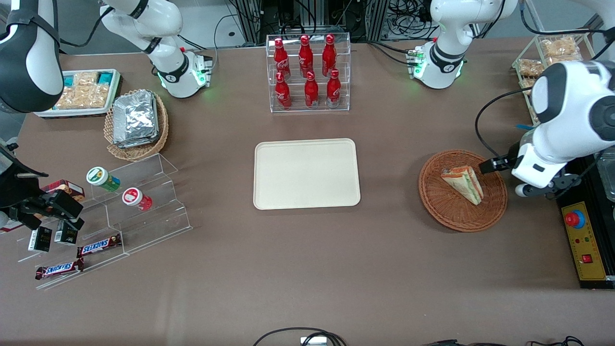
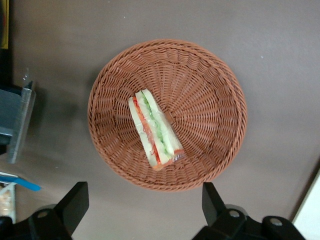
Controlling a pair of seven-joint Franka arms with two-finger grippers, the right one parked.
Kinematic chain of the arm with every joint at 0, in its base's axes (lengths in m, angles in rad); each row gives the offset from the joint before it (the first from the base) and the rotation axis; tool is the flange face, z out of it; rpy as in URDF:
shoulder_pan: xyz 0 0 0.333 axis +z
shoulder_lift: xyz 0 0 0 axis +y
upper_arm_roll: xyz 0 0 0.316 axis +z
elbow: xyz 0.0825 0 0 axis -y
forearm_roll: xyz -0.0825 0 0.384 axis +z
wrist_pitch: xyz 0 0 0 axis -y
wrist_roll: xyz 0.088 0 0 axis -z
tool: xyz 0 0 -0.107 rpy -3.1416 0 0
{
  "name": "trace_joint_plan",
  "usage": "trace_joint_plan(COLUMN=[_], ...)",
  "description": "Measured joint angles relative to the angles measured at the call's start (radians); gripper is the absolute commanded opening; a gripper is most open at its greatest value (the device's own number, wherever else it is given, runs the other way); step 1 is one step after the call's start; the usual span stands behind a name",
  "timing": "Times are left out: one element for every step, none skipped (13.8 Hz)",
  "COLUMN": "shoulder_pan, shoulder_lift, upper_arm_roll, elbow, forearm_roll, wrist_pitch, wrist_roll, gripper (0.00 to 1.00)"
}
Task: Place sandwich from basket to tray
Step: 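Move the left gripper over the wrapped sandwich in the wicker basket, then lower the open left gripper around the sandwich and close it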
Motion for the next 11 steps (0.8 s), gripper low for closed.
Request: trace_joint_plan(shoulder_pan=[0.000, 0.000, 0.000, 0.000, 0.000, 0.000, 0.000, 0.000, 0.000, 0.000, 0.000], shoulder_lift=[-0.012, -0.024, -0.033, -0.039, -0.041, -0.041, -0.041, -0.041, -0.041, -0.040, -0.040], upper_arm_roll=[0.000, 0.000, -0.001, -0.001, -0.001, -0.001, -0.001, -0.001, -0.001, -0.001, -0.001], elbow=[-0.041, -0.080, -0.112, -0.142, -0.169, -0.193, -0.212, -0.228, -0.244, -0.261, -0.278], forearm_roll=[0.000, 0.000, 0.000, 0.000, 0.000, 0.000, 0.000, 0.000, 0.000, 0.000, 0.000], wrist_pitch=[0.039, 0.071, 0.101, 0.134, 0.172, 0.205, 0.233, 0.261, 0.288, 0.316, 0.345], wrist_roll=[-0.050, -0.107, -0.160, -0.202, -0.237, -0.265, -0.291, -0.313, -0.331, -0.347, -0.365], gripper=[1.00, 1.00, 1.00, 1.00, 1.00, 1.00, 1.00, 1.00, 1.00, 1.00, 1.00])
